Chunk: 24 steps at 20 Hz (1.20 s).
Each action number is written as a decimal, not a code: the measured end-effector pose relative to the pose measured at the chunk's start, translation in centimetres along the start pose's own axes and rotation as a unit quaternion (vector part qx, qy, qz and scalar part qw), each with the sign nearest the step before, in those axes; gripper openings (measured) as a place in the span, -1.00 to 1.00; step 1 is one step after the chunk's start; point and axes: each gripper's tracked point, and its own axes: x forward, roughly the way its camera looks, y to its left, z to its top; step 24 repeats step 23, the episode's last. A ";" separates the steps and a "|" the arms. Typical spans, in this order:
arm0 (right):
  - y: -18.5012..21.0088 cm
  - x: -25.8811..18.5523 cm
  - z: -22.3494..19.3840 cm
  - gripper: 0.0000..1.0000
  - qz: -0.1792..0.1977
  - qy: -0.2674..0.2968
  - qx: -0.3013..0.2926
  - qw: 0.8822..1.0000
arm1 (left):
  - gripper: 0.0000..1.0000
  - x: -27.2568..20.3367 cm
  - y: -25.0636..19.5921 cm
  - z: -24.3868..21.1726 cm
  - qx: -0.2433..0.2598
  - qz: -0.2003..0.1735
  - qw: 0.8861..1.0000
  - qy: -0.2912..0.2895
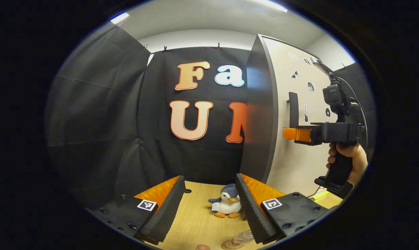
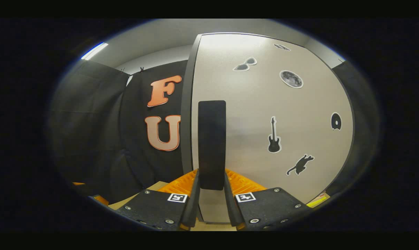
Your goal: Open the cabinet door with the right hand, grasp the bottle in the cabinet with the left hand and place it on the coaster, then close the cabinet door with the right hand.
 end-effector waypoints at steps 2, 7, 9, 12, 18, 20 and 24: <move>0.1 -0.3 0.1 -0.24 0.003 -0.001 -0.002 1.000 | 0.90 -0.1 0.1 -0.2 0.001 0.000 1.000 0.001; 0.8 -3.8 1.5 0.14 0.021 -0.020 -0.012 1.000 | 0.90 -0.5 -0.2 -0.6 0.000 -0.002 1.000 0.006; 0.9 -5.6 2.1 0.39 0.025 -0.029 -0.011 0.999 | 0.90 -0.8 -0.6 -0.7 0.000 -0.004 1.000 0.009; 0.5 -8.3 2.9 0.62 0.029 -0.039 -0.006 0.999 | 0.90 -1.4 -1.3 -0.6 0.001 -0.009 1.000 0.009; -2.7 -13.7 3.1 0.87 0.007 -0.047 -0.012 0.999 | 0.89 -2.6 -3.8 0.5 0.005 -0.013 1.000 -0.002; -4.3 -15.8 3.0 0.86 -0.003 -0.048 -0.016 0.999 | 0.90 -3.2 -4.8 1.1 0.008 -0.013 1.000 -0.010; -6.6 -18.6 2.6 0.85 -0.014 -0.048 -0.022 0.998 | 0.89 -4.3 -6.5 1.8 0.009 -0.008 1.000 -0.018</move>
